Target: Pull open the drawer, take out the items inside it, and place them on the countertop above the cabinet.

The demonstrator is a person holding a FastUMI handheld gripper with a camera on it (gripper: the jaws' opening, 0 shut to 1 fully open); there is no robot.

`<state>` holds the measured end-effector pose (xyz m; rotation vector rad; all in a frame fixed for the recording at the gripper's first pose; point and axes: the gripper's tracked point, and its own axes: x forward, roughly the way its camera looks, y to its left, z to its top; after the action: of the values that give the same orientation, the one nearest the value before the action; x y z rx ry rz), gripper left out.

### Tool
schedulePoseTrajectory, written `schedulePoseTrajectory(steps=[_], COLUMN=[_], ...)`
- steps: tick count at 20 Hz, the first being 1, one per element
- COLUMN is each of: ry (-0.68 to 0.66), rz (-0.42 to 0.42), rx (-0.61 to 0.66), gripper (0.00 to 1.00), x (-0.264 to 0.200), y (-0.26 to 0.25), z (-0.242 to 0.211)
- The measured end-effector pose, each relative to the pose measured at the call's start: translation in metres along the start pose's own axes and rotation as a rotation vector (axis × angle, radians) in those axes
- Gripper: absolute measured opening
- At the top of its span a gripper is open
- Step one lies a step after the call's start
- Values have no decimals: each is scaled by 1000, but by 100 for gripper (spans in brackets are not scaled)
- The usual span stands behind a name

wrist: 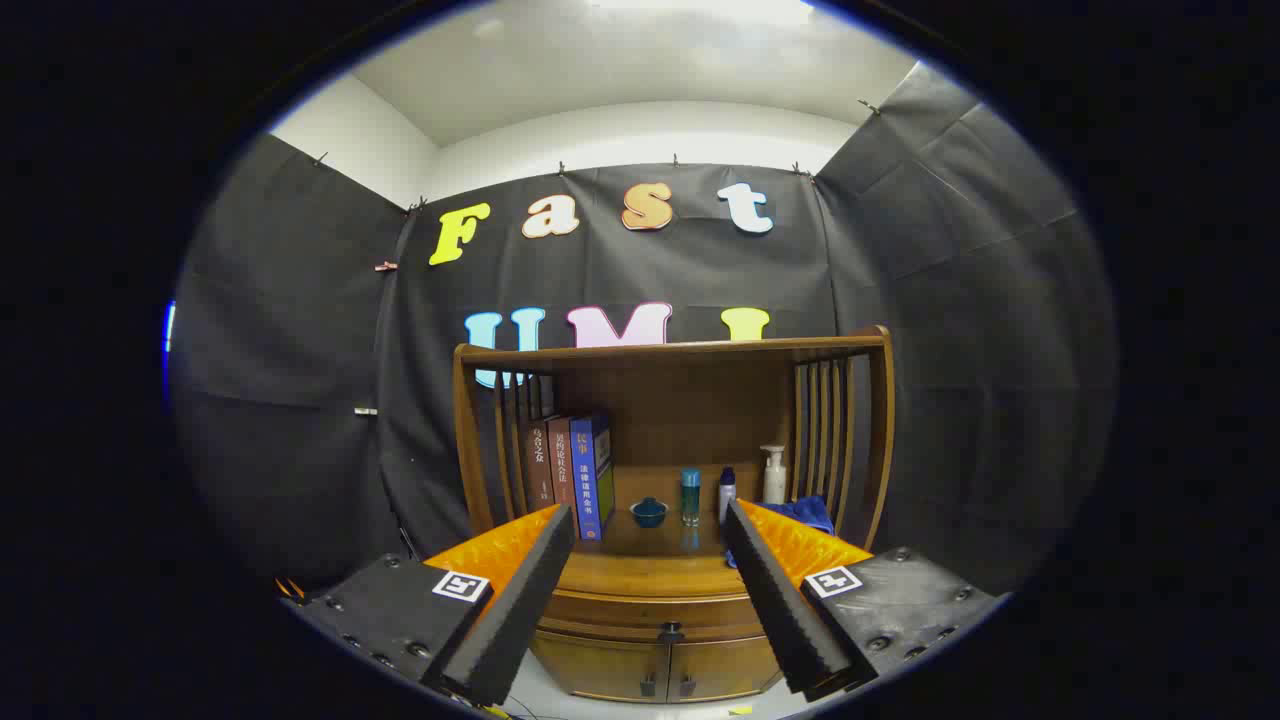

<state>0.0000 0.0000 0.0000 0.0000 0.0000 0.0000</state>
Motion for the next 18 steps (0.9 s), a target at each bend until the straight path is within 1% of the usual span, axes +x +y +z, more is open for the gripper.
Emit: schedulePoseTrajectory(steps=[7,12,18], ry=[-8,-6,-9], rz=[1,-6,-15], rx=[-1,-20,-14], gripper=[99,99,99], x=[2,2,3], y=[6,7,4], z=[9,10,8])
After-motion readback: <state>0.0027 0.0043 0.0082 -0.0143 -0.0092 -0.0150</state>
